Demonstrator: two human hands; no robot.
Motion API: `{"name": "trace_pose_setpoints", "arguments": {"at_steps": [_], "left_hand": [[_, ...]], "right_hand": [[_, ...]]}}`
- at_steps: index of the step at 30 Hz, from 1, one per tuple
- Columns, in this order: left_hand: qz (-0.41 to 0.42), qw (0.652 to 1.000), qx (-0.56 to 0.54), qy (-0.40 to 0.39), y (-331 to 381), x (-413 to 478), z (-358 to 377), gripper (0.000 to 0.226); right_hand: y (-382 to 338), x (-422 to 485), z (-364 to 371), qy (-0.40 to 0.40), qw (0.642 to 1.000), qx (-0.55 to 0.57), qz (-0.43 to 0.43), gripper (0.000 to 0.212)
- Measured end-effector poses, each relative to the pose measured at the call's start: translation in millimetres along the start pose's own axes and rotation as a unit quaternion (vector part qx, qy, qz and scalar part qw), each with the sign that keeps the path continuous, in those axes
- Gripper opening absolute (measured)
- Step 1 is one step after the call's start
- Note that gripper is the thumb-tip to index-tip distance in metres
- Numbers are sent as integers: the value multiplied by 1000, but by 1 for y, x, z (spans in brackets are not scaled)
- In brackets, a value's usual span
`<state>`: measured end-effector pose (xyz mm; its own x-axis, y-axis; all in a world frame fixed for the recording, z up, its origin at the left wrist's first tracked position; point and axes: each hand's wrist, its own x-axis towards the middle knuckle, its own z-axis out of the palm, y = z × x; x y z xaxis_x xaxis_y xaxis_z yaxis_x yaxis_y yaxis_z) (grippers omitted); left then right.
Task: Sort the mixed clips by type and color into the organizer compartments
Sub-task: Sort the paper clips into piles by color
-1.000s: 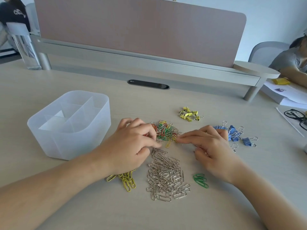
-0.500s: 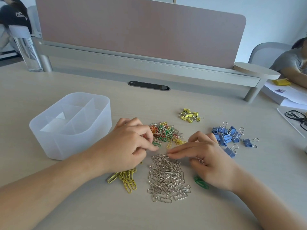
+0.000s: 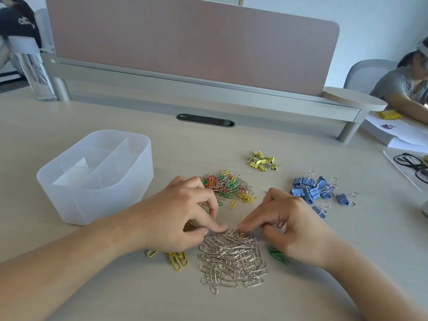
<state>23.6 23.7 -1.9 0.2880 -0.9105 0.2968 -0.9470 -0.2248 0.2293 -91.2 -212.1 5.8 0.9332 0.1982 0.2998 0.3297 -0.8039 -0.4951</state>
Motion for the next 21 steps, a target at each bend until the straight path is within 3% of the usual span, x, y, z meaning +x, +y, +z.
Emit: {"name": "trace_pose_setpoints", "arguments": {"at_steps": [5, 11, 16, 21], "left_hand": [[-63, 997, 28, 43, 0, 2, 2, 46], [-85, 992, 97, 13, 6, 8, 9, 53], [-70, 993, 93, -6, 9, 9, 10, 59], [-44, 998, 43, 25, 6, 8, 2, 55]], "right_hand": [[16, 4, 2, 78, 988, -124, 39, 47], [19, 4, 5, 33, 982, -171, 74, 54], [20, 4, 2, 29, 986, -153, 68, 47], [12, 3, 1, -2, 997, -79, 19, 45]]}}
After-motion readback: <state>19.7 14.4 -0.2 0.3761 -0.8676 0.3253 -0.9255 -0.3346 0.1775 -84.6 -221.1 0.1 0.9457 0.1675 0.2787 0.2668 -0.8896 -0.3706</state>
